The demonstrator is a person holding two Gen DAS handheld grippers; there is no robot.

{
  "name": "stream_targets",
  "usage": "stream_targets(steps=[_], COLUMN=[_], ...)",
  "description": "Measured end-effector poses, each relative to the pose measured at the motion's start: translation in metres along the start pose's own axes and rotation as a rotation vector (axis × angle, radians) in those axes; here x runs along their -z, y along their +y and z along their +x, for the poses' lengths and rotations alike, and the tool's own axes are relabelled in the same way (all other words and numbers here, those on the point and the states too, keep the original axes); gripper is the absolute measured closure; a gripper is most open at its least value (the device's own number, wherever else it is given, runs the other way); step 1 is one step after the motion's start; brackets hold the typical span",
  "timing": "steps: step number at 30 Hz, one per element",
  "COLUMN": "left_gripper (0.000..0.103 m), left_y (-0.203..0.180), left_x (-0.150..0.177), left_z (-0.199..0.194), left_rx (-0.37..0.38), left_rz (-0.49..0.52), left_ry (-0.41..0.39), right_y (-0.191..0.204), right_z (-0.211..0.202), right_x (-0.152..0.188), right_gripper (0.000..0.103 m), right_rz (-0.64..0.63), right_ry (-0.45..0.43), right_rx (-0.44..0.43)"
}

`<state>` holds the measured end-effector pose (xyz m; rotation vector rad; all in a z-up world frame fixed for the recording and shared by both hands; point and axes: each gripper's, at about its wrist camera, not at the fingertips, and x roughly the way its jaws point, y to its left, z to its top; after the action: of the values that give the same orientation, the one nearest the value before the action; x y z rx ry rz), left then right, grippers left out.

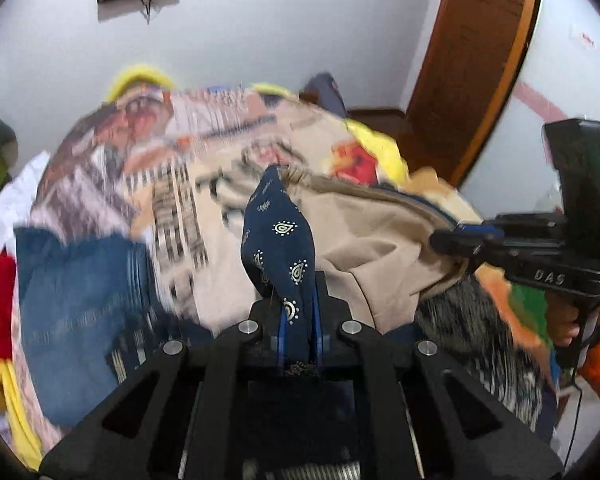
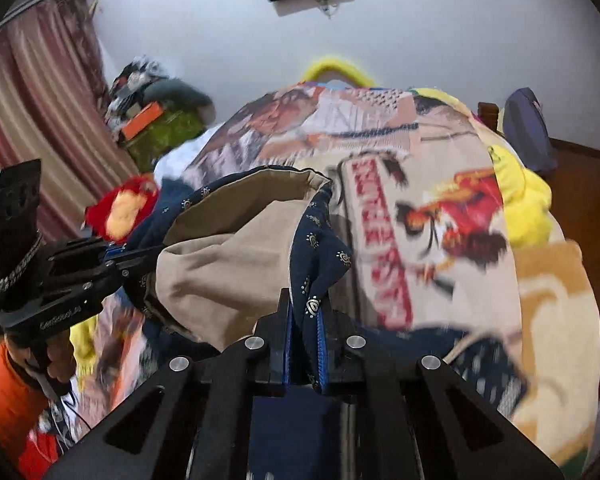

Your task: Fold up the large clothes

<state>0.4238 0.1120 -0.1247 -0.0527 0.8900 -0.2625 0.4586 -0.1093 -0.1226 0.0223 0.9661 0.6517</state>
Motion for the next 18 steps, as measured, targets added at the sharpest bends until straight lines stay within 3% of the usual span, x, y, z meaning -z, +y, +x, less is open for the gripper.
stream_targets(steps=[6, 12, 14, 15, 16, 17, 18], left_gripper=[0.093, 0.093, 0.093, 0.092, 0.092, 0.092, 0.092], left_y=[-0.012, 0.001, 0.006, 0.008, 0.009, 0.009, 0.008], left_x=[0.069, 0.12, 0.13, 0.132, 0.134, 0.134, 0.135], left_z=[0.007, 0.03, 0.033, 0.033, 0.033, 0.033, 0.032], left_rx=[-0.034, -0.105, -0.11, -0.11, -0.112, -0.118, -0.122], left_rz=[-0.016, -0.065, -0.074, -0.08, -0.087, -0.094, -0.098], left_ry=[0.091, 0.182, 0.184, 0.175, 0.169, 0.166, 0.165], right_y=[0.014, 0.0, -0.004, -0.007, -0.007, -0.008, -0.008], right_z=[-0.013, -0.002, -0.003, -0.003, -0.005, -0.01, -0.014], right_x=[0.074, 0.124, 0.135, 0.137, 0.139, 0.142, 0.145], right_gripper=[0.095, 0.095, 0.089, 0.07, 0.03, 0.014, 0.008], right_rz=[-0.008, -0.023, -0.049, -0.059, -0.077, -0.113, -0.137], right_ry=[0.041, 0.157, 0.181, 0.186, 0.181, 0.151, 0.125], right_rx=[0.078, 0.254, 0.316, 0.344, 0.401, 0.501, 0.527])
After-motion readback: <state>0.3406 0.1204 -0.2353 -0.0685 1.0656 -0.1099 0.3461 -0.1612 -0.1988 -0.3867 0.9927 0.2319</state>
